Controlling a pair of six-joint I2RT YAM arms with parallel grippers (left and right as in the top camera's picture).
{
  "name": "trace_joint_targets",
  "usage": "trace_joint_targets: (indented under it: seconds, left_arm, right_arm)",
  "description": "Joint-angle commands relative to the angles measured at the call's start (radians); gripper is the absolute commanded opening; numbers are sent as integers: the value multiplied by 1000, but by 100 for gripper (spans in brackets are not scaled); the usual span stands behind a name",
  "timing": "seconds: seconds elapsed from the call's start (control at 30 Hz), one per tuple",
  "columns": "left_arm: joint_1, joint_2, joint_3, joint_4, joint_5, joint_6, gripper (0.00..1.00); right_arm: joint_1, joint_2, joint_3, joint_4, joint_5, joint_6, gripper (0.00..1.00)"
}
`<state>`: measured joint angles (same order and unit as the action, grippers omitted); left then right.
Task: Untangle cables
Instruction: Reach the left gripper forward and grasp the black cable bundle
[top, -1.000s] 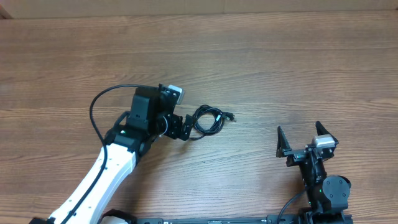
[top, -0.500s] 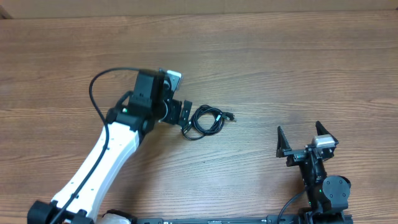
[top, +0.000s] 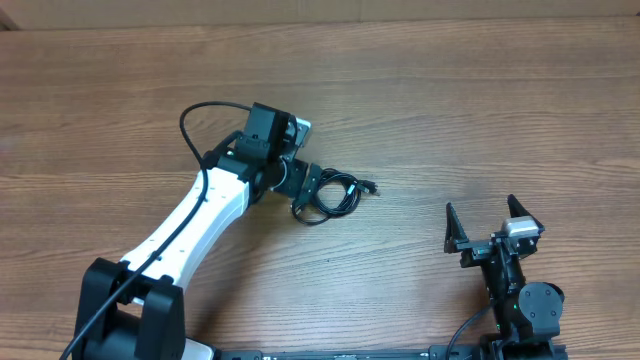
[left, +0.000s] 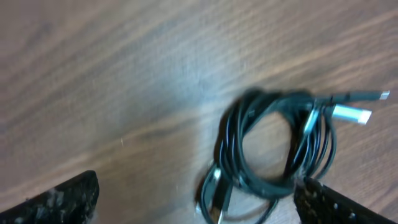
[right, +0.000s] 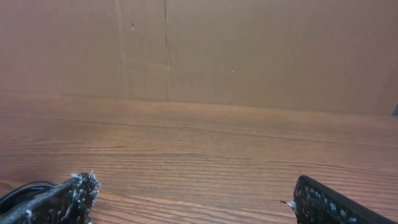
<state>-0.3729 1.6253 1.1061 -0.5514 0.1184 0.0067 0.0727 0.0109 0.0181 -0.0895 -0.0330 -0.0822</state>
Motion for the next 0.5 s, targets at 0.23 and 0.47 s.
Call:
trace_joint_targets:
  seconds: [0.23, 0.47]
  left_arm:
    - [-34, 82, 15, 118, 12, 80, 96]
    - [-67, 175, 15, 110, 15, 126, 79]
  right_arm:
    - [-3, -8, -10, 7, 13, -5, 100]
    - [-3, -8, -10, 6, 13, -5, 100]
